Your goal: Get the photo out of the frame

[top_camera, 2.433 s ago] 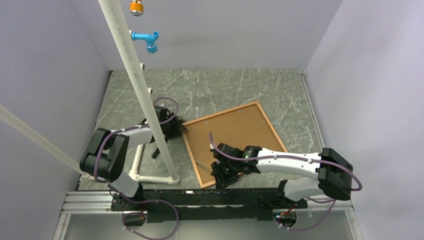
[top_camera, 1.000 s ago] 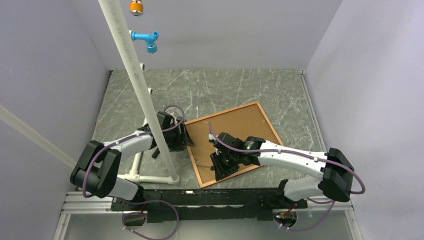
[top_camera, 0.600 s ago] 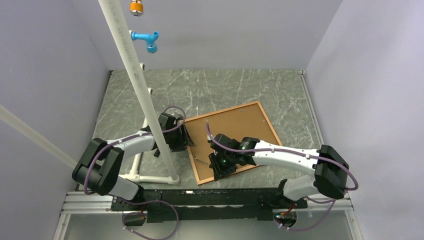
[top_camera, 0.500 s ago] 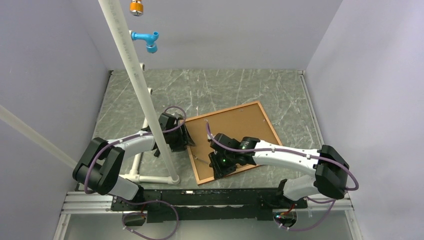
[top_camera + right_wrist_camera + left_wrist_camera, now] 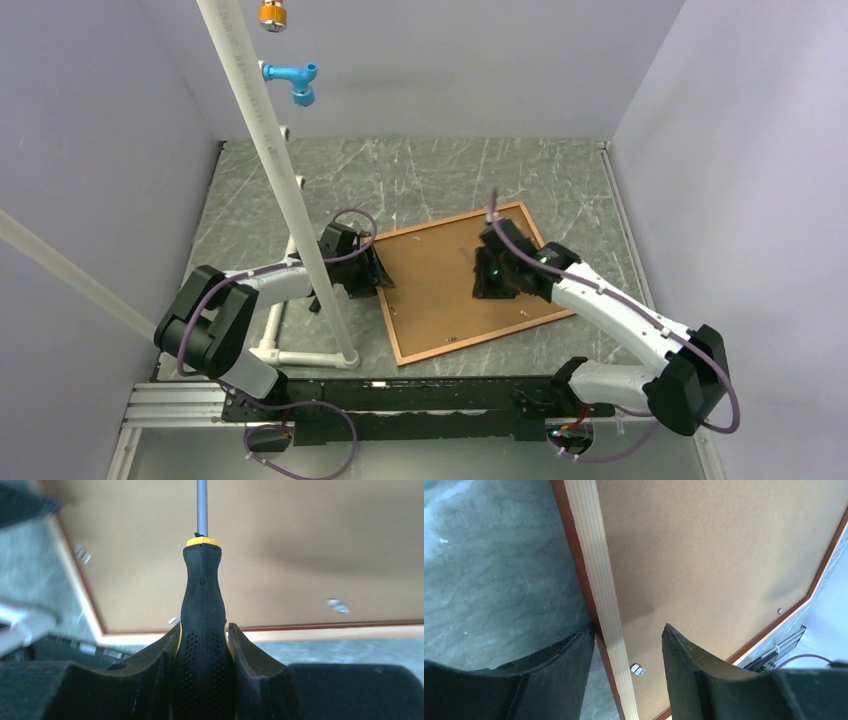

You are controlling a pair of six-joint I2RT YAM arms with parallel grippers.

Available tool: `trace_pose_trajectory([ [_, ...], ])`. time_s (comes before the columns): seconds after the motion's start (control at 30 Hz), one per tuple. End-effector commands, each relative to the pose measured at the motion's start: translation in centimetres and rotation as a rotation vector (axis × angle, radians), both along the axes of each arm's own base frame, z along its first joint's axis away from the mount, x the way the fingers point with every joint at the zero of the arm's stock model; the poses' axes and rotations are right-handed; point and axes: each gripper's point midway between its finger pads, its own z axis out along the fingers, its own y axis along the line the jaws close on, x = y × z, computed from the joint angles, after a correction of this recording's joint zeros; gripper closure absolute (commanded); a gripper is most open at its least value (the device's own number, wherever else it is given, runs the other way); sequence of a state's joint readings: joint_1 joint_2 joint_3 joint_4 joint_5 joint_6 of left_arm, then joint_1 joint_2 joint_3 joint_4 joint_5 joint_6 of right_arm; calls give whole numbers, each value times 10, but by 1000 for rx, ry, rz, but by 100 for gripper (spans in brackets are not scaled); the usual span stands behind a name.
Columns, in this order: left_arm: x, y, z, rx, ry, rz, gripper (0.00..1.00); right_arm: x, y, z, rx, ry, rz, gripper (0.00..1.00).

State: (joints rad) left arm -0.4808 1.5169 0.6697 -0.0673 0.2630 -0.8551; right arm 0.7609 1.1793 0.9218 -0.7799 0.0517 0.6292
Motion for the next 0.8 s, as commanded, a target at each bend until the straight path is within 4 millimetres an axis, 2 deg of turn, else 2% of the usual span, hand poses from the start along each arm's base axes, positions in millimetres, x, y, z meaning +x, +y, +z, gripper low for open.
trace_pose_trajectory([
  [0.0, -13, 24, -42, 163, 56, 12, 44, 50, -71, 15, -125, -90, -245, 100],
  [0.1, -15, 26, -46, 176, 53, 4, 53, 78, -105, 14, -141, -98, -365, 100],
  [0.2, -17, 27, -50, 186, 59, -12, 62, 95, -122, 11, -107, -76, -421, 100],
  [0.3, -18, 29, -51, 193, 59, -17, 67, 99, -139, 5, -101, -51, -470, 100],
  [0.47, -19, 34, -49, 208, 42, 2, 75, 94, -163, -7, -92, -20, -532, 100],
  [0.57, -19, 35, -48, 203, 37, 9, 78, 88, -165, -16, -53, 14, -547, 100],
  [0.77, -20, 34, -47, 195, 37, 10, 89, 79, -154, -25, 37, 50, -541, 100],
])
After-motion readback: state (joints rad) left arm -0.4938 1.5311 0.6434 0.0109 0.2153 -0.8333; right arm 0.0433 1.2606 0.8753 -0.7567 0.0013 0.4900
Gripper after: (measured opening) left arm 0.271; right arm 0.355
